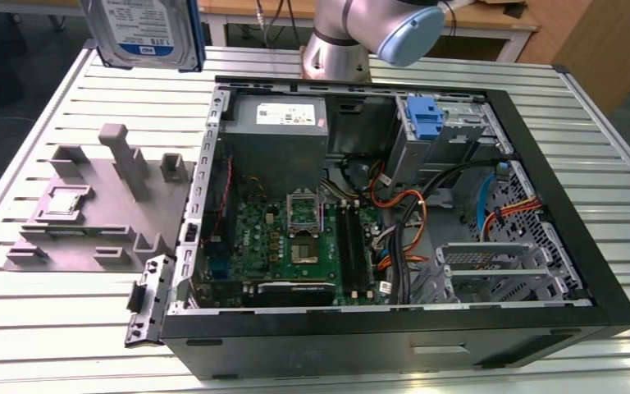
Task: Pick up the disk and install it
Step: 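Pick up the disk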
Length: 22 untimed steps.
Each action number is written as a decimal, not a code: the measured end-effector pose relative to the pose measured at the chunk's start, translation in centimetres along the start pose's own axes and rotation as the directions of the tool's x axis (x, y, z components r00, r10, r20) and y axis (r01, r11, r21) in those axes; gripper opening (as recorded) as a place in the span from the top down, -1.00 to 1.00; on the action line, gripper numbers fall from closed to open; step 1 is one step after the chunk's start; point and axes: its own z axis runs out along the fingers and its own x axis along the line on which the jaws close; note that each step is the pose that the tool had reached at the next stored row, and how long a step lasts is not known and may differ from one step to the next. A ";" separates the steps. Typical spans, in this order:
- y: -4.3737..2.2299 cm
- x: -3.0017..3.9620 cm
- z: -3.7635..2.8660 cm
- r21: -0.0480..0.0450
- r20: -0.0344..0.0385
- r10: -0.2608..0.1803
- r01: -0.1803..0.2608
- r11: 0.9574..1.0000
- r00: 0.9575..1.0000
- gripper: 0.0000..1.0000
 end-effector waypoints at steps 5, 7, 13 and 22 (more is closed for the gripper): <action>-0.99 0.49 0.18 0.000 0.000 0.000 0.000 1.000 1.000 0.26; -1.87 0.48 0.24 0.000 0.000 0.000 0.000 1.000 1.000 0.26; -2.62 0.66 0.31 0.000 0.000 0.000 0.000 1.000 1.000 0.26; -4.01 1.38 0.32 0.000 0.000 0.000 0.000 1.000 1.000 0.26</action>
